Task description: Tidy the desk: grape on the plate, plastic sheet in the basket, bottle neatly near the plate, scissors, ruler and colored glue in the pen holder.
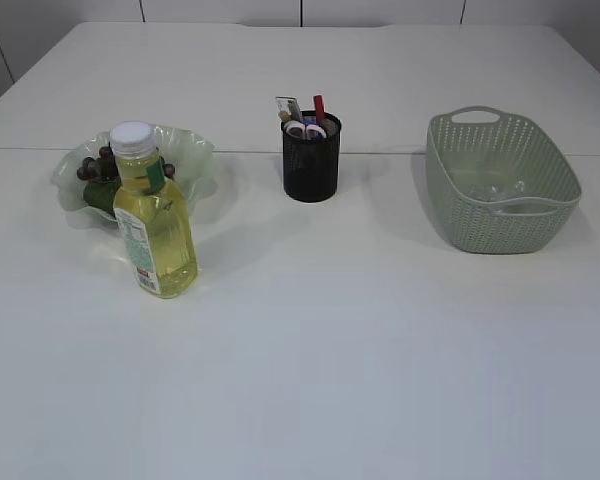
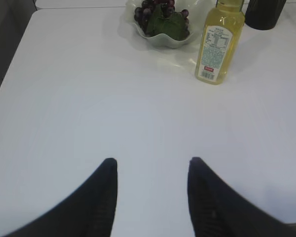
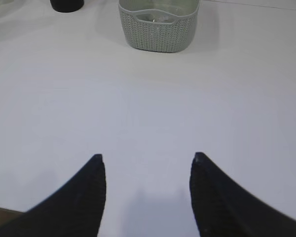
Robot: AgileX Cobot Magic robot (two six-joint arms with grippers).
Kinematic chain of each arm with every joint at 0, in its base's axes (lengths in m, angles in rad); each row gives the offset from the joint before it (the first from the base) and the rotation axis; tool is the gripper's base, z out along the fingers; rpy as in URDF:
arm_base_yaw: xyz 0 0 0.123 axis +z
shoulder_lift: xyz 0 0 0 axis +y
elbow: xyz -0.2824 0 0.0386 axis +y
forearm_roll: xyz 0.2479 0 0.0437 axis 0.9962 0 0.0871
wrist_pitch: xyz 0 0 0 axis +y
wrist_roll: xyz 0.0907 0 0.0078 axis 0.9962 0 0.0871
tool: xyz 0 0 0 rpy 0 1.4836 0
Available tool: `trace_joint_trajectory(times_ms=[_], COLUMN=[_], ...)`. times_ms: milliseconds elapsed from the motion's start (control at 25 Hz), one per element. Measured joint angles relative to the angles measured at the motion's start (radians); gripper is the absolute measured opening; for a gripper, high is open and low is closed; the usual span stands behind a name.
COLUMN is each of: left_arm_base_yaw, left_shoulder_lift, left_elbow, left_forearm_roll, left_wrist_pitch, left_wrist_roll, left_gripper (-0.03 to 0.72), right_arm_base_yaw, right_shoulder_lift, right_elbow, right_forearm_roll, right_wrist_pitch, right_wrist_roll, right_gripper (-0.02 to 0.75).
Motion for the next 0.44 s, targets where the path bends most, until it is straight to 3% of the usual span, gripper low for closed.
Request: trace_joint_trajectory(times_ms=[440], left_arm_base_yaw=[0.0], left_shoulder_lift=[0.0], left_elbow=[0.0], left_forearm_roll=[0.002], left_wrist_pitch=[0.0], left_wrist_roll=[0.0], left_gripper=[0.293], right_arm_base_yaw=[0.0], right_shoulder_lift=[0.0], right_elbow=[0.0], right_forearm_roll=[-0.005], right_wrist_pitch=[0.0], right_wrist_roll=[-0.002], right_gripper=[0.438])
